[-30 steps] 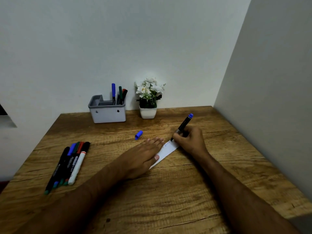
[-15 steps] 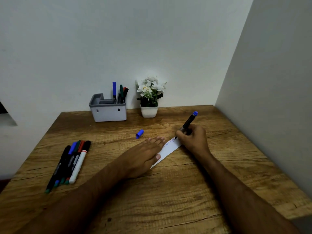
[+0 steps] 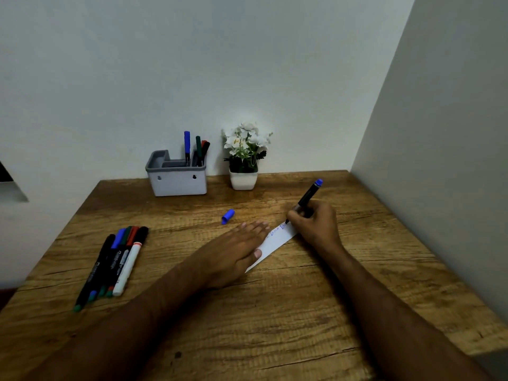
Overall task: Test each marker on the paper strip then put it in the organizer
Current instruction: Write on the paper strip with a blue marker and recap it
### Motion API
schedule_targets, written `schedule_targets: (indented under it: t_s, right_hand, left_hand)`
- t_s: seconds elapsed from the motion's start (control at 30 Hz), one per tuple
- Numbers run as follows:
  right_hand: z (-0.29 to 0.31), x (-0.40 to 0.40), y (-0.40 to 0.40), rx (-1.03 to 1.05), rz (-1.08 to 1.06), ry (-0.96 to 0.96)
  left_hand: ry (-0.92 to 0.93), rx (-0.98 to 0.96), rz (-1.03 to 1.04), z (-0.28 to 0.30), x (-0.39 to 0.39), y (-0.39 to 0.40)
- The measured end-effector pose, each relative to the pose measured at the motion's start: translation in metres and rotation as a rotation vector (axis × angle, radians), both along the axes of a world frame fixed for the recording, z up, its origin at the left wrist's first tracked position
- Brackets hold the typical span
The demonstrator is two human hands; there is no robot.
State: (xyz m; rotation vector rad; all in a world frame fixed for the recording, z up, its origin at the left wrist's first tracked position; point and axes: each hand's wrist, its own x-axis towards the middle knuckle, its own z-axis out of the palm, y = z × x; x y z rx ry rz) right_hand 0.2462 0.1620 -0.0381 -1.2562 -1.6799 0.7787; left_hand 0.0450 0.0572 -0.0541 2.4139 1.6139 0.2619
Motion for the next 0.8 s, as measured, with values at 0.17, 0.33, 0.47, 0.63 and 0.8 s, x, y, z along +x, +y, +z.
schedule_targets:
  t_s: [0.17,0.33,0.47,0.63,0.8]
  right_hand:
    - [-0.0019,0.0001,0.0024,0.005,-0.035,0.009]
    - [-0.0042,0.001,0.0051,0.007,-0.063,0.032]
    - [-0.0044,0.0015,0.0064,0.012,-0.065,0.034]
    - [-0.004,0.0006,0.0076,0.009,-0.073,0.024]
    - [-0.0059,0.0009,0.0086,0.014,-0.08,0.016]
  left_hand:
    - [-0.002,-0.002,0.002,0.0008,0.0003,-0.0008]
    - [-0.007,0.0,-0.002,0.0017,0.001,-0.0013]
    - [-0.005,0.009,-0.006,0.0007,0.0005,-0.0011]
    - [-0.017,0.007,-0.004,-0.0023,-0.0007,-0.0008]
    - [-0.045,0.012,0.001,-0.0022,-0.0011,-0.0003]
